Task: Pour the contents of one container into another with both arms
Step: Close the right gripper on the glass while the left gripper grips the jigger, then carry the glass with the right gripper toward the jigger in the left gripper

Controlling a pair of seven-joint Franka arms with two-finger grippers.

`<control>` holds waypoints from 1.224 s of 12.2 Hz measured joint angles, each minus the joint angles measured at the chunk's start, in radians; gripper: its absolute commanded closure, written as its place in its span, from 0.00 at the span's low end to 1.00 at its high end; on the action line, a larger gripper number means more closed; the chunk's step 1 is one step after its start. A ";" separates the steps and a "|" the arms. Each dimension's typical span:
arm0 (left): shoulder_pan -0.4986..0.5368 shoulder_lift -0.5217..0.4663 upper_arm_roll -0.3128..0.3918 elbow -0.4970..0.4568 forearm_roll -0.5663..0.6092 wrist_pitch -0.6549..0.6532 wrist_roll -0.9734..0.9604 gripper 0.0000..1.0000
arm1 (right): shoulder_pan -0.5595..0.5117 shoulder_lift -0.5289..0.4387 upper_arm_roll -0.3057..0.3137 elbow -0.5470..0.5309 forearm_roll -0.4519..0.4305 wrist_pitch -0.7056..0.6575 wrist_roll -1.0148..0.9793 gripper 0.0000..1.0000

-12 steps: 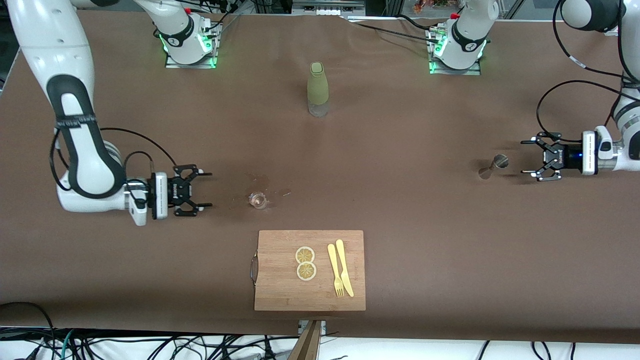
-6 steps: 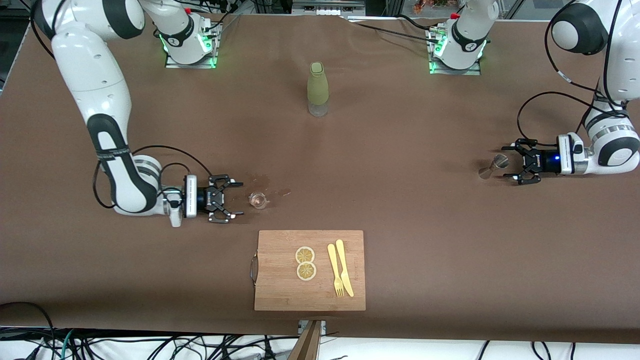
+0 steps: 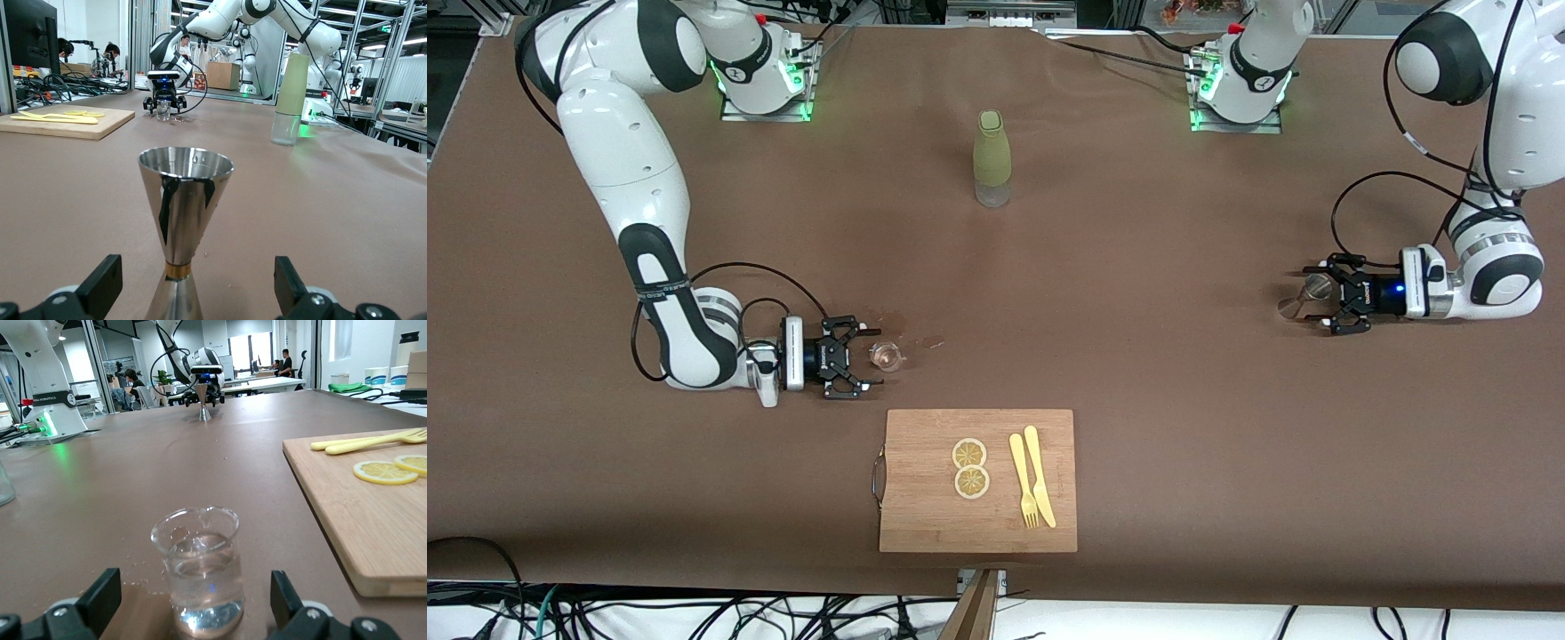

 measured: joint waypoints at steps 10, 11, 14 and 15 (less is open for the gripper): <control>-0.006 0.008 0.002 0.001 -0.001 -0.012 0.004 0.83 | 0.054 0.040 0.000 0.032 0.057 0.000 -0.001 0.68; -0.006 0.008 0.004 0.002 -0.001 -0.013 0.005 0.92 | 0.053 0.040 0.000 0.032 0.057 0.000 -0.001 0.79; -0.005 0.007 0.006 0.008 -0.007 -0.022 0.007 1.00 | 0.051 0.040 -0.002 0.033 0.058 -0.007 -0.001 0.80; -0.005 0.007 0.007 0.008 -0.007 -0.022 0.007 1.00 | 0.049 0.040 -0.002 0.034 0.058 -0.016 -0.001 0.80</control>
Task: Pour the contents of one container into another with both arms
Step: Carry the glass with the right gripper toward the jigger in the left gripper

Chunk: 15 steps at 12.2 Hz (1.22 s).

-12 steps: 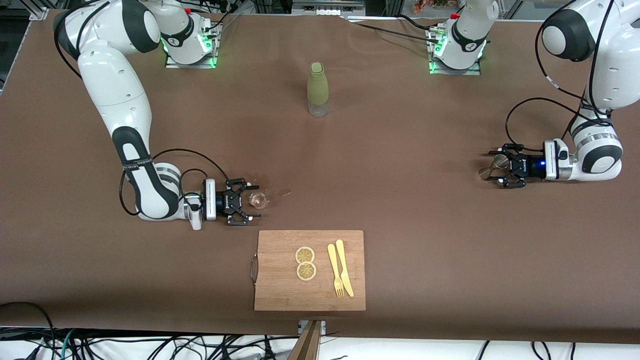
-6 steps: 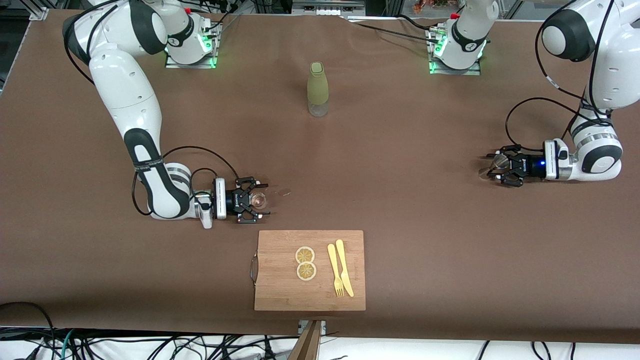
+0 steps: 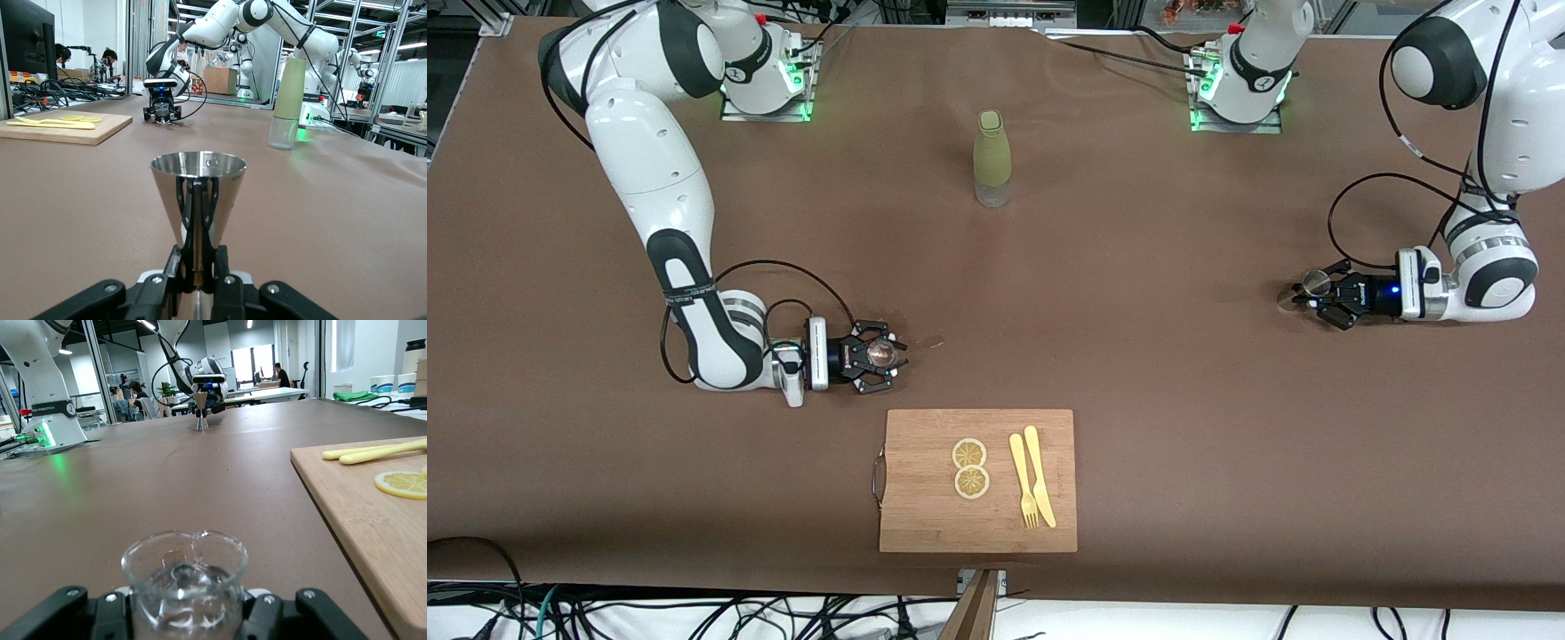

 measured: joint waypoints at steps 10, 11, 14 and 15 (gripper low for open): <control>-0.243 -0.001 -0.065 0.019 -0.219 -0.001 -0.011 1.00 | -0.024 -0.048 -0.008 0.129 0.002 -0.109 0.111 0.81; -0.307 -0.001 -0.067 0.020 -0.264 0.019 -0.020 1.00 | -0.025 -0.064 -0.010 0.130 0.000 -0.121 0.137 0.81; -0.479 -0.001 -0.089 0.024 -0.396 0.106 -0.073 1.00 | -0.034 -0.114 -0.015 0.133 -0.030 -0.142 0.229 0.82; -0.528 -0.001 -0.102 0.030 -0.450 0.145 -0.105 1.00 | -0.034 -0.132 -0.016 0.135 -0.040 -0.143 0.253 0.82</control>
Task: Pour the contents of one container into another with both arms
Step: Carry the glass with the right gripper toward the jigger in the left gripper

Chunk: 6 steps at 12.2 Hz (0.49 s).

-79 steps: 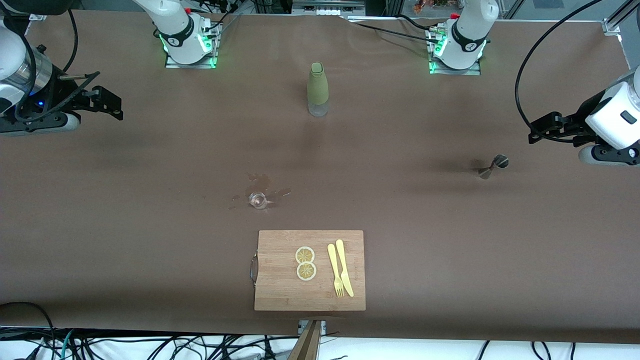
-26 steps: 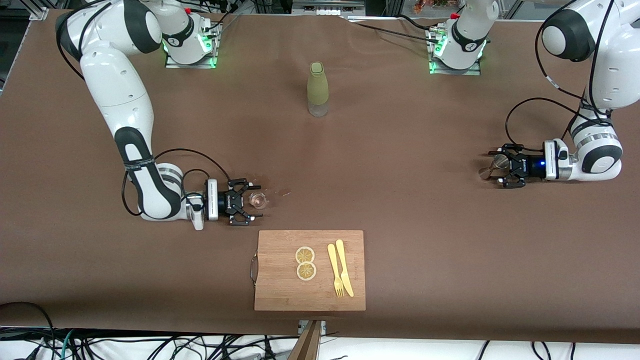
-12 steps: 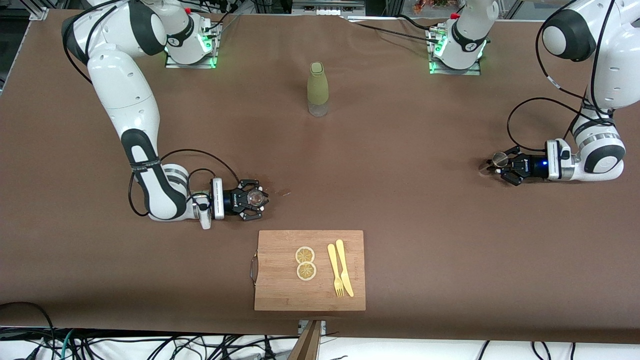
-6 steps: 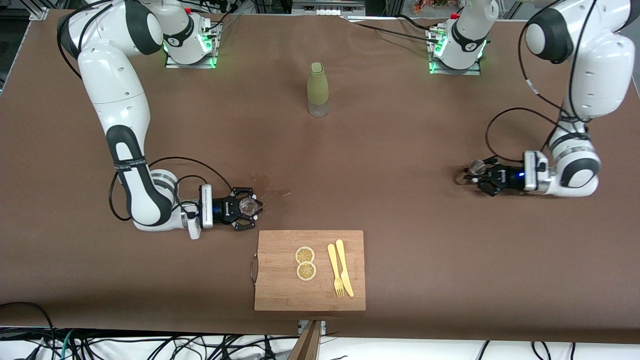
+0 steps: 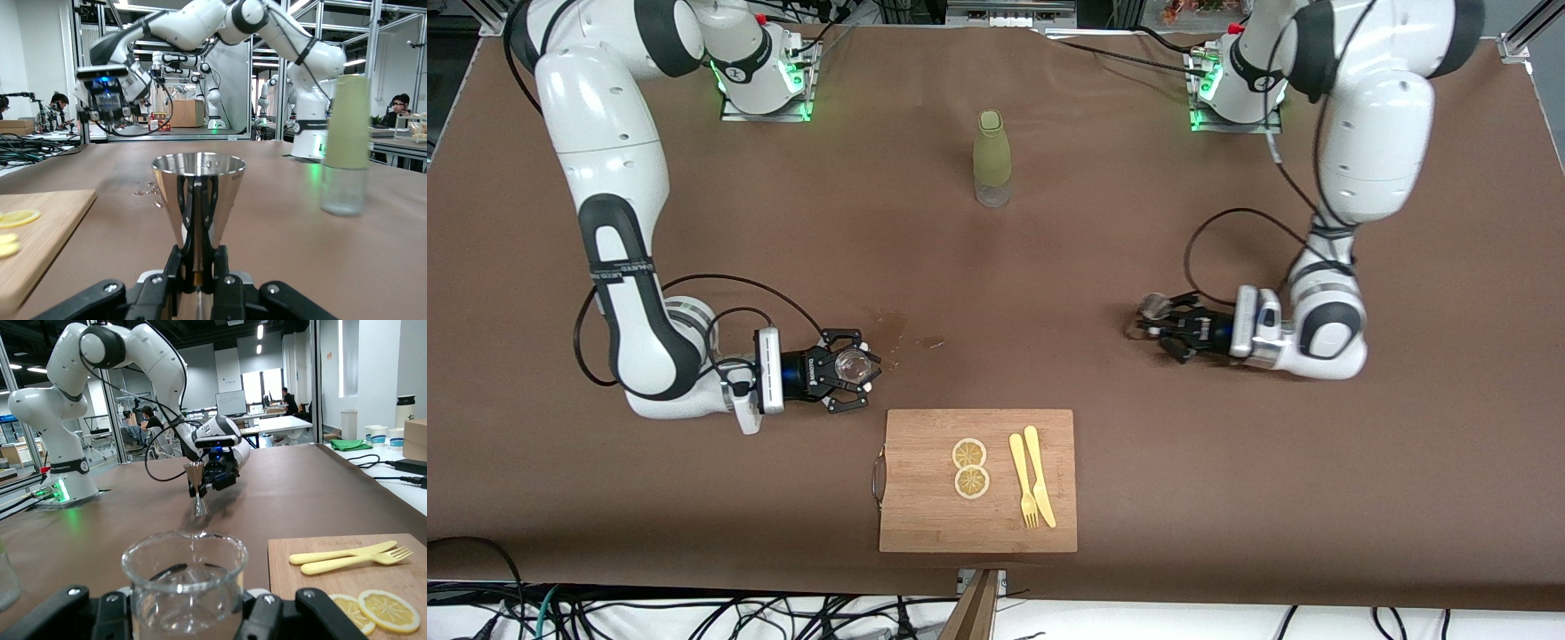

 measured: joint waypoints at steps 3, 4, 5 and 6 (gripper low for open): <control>-0.108 -0.001 -0.100 0.045 -0.171 0.193 -0.111 1.00 | 0.031 -0.080 -0.012 -0.016 -0.049 0.041 0.066 0.82; -0.139 -0.001 -0.128 0.070 -0.197 0.255 -0.152 1.00 | 0.043 -0.110 -0.013 -0.042 -0.059 0.061 0.072 0.82; -0.164 -0.001 -0.145 0.094 -0.219 0.302 -0.187 1.00 | 0.053 -0.139 -0.013 -0.077 -0.063 0.081 0.072 0.82; -0.185 -0.001 -0.161 0.110 -0.251 0.336 -0.213 1.00 | 0.065 -0.165 -0.012 -0.120 -0.065 0.100 0.070 0.82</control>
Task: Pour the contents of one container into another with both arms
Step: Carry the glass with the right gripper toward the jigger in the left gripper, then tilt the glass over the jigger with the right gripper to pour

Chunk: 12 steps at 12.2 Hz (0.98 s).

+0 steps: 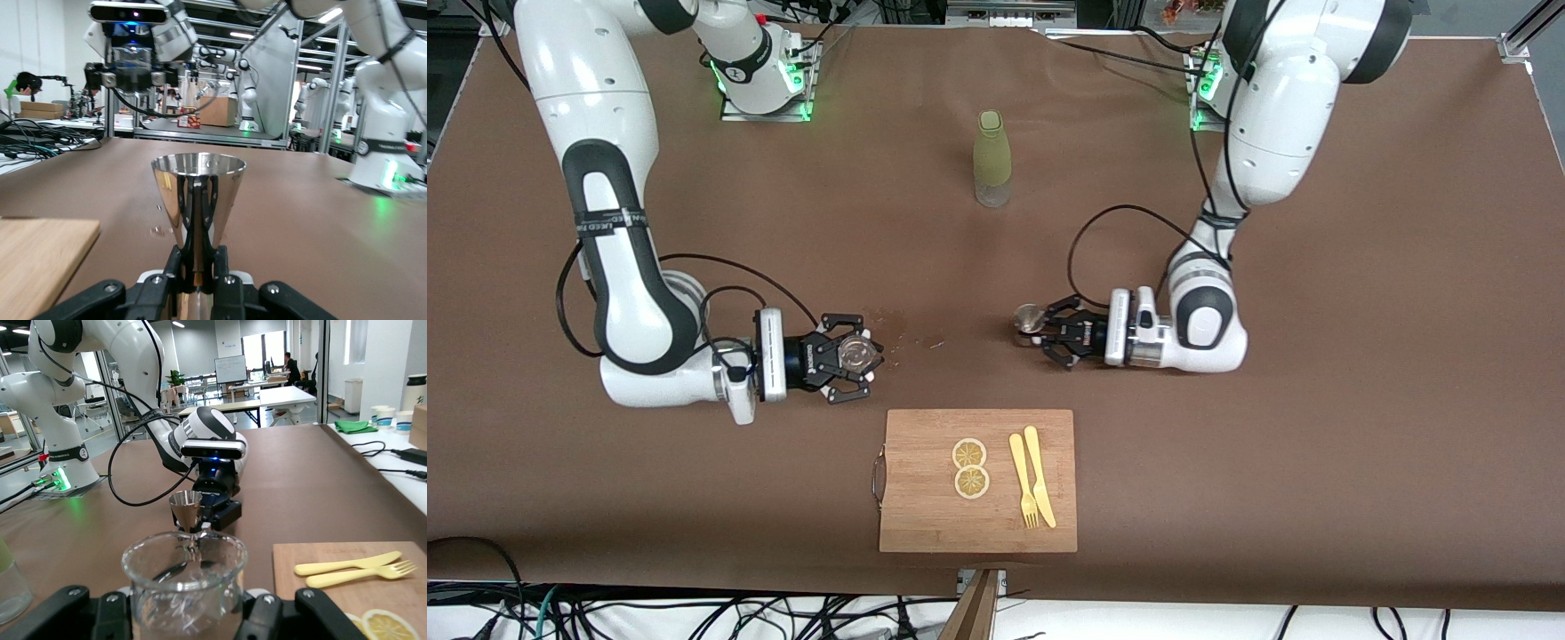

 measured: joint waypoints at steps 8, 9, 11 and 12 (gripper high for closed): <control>-0.139 0.105 -0.026 0.122 -0.204 0.104 -0.038 1.00 | 0.076 -0.212 0.101 -0.308 -0.001 0.306 -0.032 0.82; -0.141 0.108 -0.026 0.131 -0.209 0.109 -0.040 1.00 | 0.080 -0.225 0.114 -0.321 -0.001 0.342 -0.032 0.82; -0.144 0.110 -0.026 0.143 -0.214 0.114 -0.043 1.00 | 0.086 -0.248 0.144 -0.345 -0.001 0.407 -0.032 0.82; -0.146 0.111 -0.026 0.145 -0.225 0.115 -0.044 1.00 | 0.089 -0.256 0.152 -0.355 -0.004 0.431 -0.032 0.82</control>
